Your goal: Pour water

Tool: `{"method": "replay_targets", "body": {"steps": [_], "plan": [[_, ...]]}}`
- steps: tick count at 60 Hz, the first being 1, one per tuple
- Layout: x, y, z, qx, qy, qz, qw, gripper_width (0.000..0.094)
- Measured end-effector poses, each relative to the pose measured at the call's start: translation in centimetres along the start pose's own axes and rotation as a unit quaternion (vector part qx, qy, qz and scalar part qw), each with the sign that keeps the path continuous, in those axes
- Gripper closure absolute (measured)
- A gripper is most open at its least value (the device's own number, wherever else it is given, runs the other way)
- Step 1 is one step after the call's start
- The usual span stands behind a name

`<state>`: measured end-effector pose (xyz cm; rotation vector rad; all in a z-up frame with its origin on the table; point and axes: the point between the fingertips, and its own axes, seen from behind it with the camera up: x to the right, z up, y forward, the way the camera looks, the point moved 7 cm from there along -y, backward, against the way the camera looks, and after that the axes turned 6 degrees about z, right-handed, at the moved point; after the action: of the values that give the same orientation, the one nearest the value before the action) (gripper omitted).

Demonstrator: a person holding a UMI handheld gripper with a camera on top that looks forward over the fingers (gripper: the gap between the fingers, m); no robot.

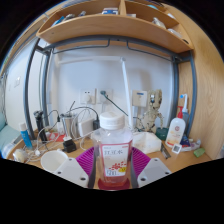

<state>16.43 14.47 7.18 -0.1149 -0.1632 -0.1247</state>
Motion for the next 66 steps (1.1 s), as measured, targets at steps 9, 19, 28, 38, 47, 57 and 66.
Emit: {"method": "replay_targets", "body": {"steps": [9,19,28,38,47,57,66], "plan": [[0.2,-0.3,-0.2,0.022,0.023,0.005,0.999,0.0375],[0.1,-0.8,-1.3,-0.014,0.036,0.004,0.999,0.0209],[-1.0,-3.1,-2.3,-0.065,0.005,0.021,0.998,0.0082],[-1.7,-9.9,-2.6,-0.144,0.013,0.046,0.988,0.0086],[-1.1,-15.2,0.7,-0.173,0.023,0.051,0.983,0.0088],[-0.2,-18.3,4.5,-0.168,0.008,0.051,0.984,0.0088],[0.4,-20.1,6.5,-0.148,0.033,0.052,0.987,0.0092]]}}
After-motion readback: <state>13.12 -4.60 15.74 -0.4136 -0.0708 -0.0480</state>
